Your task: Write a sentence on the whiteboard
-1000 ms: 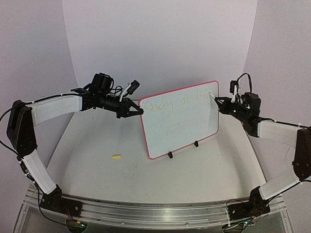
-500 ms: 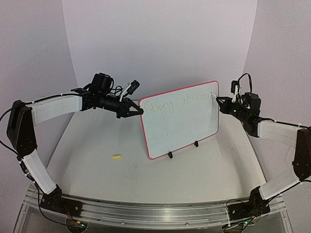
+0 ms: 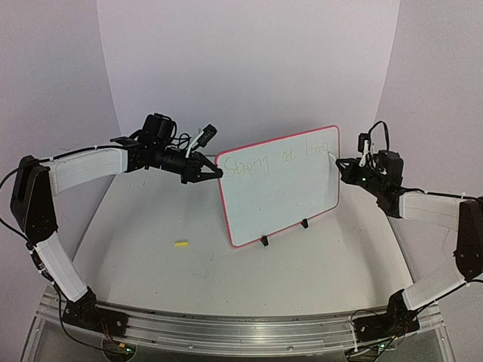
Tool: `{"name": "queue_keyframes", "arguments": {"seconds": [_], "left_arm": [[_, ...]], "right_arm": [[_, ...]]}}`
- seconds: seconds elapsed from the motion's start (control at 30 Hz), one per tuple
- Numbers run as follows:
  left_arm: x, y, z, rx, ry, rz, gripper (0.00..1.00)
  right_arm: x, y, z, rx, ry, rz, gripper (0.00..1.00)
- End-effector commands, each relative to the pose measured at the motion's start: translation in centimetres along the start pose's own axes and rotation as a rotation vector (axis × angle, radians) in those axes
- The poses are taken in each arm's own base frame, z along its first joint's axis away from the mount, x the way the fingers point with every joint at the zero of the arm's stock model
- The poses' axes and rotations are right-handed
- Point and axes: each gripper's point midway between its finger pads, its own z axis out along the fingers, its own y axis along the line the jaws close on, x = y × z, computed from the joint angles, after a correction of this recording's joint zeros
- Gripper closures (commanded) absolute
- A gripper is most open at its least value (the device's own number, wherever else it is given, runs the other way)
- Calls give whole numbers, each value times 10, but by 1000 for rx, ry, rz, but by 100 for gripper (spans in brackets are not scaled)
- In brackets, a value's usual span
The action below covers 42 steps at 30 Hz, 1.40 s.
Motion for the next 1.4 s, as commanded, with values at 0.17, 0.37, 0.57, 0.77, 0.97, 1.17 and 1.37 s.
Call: {"name": "queue_keyframes", "arguments": {"seconds": [0.17,0.37,0.57,0.77,0.97,1.17,1.37], "left_arm": [[12,-11,10,26,47,36,100],[12,-11,9,26,47,36,100],[12,-11,10,26,48,35,100],[13,-10,10,26,49,34,100],[14,-10,11,26,51,32,100],[14,-9,11,27,52,32,100],[15,-9,12,27,53,30,100]], "right_arm": [[-31,9,1,-15,-81,-15,100],[-39,12,2,-27,-100,-20,100],[-41,14,6,-41,-98,-21,100],[-41,10,9,-21,-100,-18,100],[-41,1,9,28,-108,-4,100],[-42,-3,9,49,-115,3,100],[-46,1,-2,39,-135,-3,100]]}}
